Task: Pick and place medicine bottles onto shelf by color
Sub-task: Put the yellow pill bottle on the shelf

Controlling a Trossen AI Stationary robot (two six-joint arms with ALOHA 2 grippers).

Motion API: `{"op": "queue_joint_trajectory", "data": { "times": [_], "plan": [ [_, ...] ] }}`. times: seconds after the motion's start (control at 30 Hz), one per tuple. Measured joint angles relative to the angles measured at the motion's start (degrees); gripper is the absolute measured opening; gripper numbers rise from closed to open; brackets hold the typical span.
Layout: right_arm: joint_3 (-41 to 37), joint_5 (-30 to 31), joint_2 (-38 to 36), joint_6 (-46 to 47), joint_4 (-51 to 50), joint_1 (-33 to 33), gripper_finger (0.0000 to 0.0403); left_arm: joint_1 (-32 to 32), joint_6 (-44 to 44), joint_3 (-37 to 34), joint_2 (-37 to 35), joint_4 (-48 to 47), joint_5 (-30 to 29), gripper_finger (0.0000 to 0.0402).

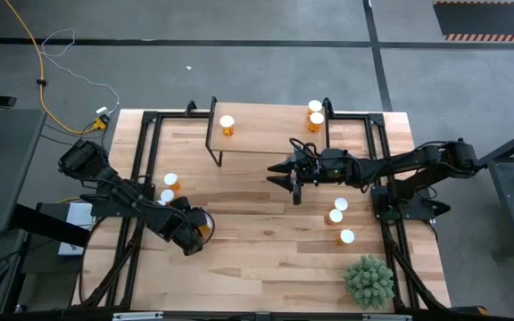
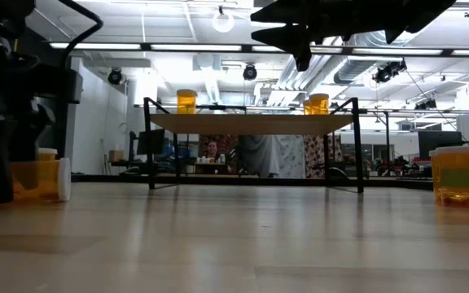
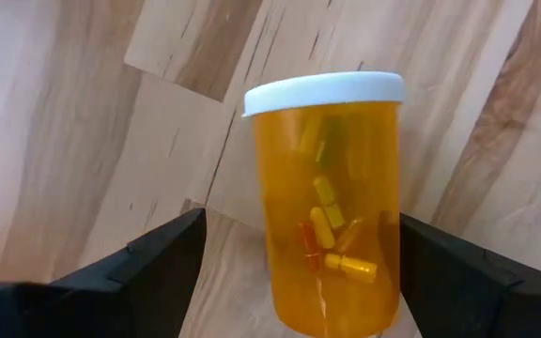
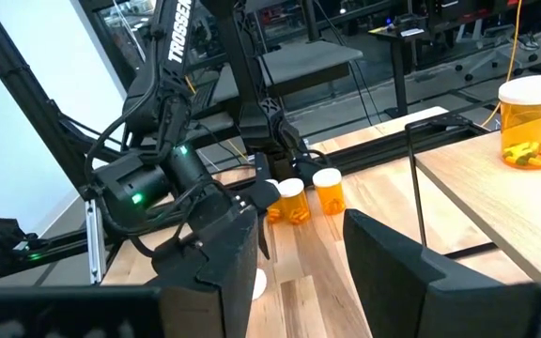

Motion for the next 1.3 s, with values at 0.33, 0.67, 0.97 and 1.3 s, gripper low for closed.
{"op": "queue_joint_trajectory", "data": {
  "times": [0.33,0.67,0.97,1.3],
  "plan": [
    [0.0,0.0,0.0,0.0,0.0,0.0,0.0152,2.8,-0.2,0.0,0.0,0.2,6.7,0.0244],
    [0.0,0.0,0.0,0.0,0.0,0.0,0.0152,7.2,3.2,2.3,0.0,-0.9,13.7,0.0183],
    [0.0,0.0,0.0,0.0,0.0,0.0,0.0152,8.9,6.3,3.2,0.0,-0.9,13.7,0.0191],
    [0.0,0.0,0.0,-0.5,0.0,0.0,0.0152,9.8,11.6,3.2,-3.4,2.4,8.4,0.0182]
  ]
}}
